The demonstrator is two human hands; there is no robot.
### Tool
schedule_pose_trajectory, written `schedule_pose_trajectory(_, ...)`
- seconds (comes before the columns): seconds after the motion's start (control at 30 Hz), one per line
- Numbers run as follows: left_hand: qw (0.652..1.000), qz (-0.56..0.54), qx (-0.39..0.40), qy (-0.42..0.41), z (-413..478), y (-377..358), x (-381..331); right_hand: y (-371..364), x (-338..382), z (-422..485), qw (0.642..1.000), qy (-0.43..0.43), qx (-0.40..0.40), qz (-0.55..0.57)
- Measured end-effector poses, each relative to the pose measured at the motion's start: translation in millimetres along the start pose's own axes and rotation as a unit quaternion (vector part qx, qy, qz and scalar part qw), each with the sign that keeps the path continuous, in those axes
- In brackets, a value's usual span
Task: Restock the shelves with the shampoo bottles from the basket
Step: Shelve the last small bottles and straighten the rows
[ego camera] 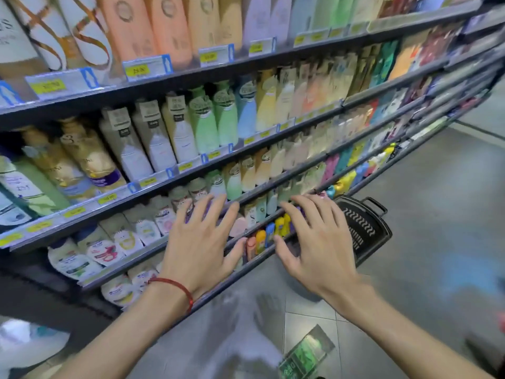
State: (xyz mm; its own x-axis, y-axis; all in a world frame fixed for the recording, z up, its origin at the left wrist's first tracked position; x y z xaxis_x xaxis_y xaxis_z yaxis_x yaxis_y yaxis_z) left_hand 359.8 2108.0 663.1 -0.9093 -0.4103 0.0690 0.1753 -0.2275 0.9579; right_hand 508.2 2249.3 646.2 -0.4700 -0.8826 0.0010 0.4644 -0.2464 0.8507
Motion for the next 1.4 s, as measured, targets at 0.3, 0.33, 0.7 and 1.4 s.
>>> schedule_pose_trajectory(0.3, 0.998, -0.047, 0.052, -0.005, 94.5, -71.1, -163.8, -29.0, -190.9, -56.3, 0.994, -0.017, 0.102, -0.03)
schedule_pose_trajectory(0.33, 0.997, -0.048, 0.059, -0.006, 103.4, -78.7, -177.3, -32.4, -209.8, -60.4, 0.995, -0.02, 0.098, -0.024)
schedule_pose_trajectory(0.7, 0.988, -0.06, 0.141, -0.012, 230.3, -173.0, -269.4, -114.6, -378.8, -44.9, 0.991, -0.052, 0.119, -0.03)
schedule_pose_trajectory(1.4, 0.962, -0.076, 0.201, 0.172, 413.9, -401.0, -299.1, -365.7, -568.3, 92.5, 0.952, 0.115, 0.281, 0.025)
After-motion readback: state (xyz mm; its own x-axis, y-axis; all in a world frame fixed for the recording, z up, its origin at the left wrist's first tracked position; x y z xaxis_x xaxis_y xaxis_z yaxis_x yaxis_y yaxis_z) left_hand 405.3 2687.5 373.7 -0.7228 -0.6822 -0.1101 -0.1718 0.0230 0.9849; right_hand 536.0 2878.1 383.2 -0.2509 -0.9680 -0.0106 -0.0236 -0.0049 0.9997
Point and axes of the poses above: each hand's wrist, its own z-axis towards the middle knuckle, its own y-axis out of the back of the hand, x = y × z, the point moved 4 cm from there along z, towards the middle knuckle, and after that the axes turned 4 degrees about -z, right-handed, at the moved point
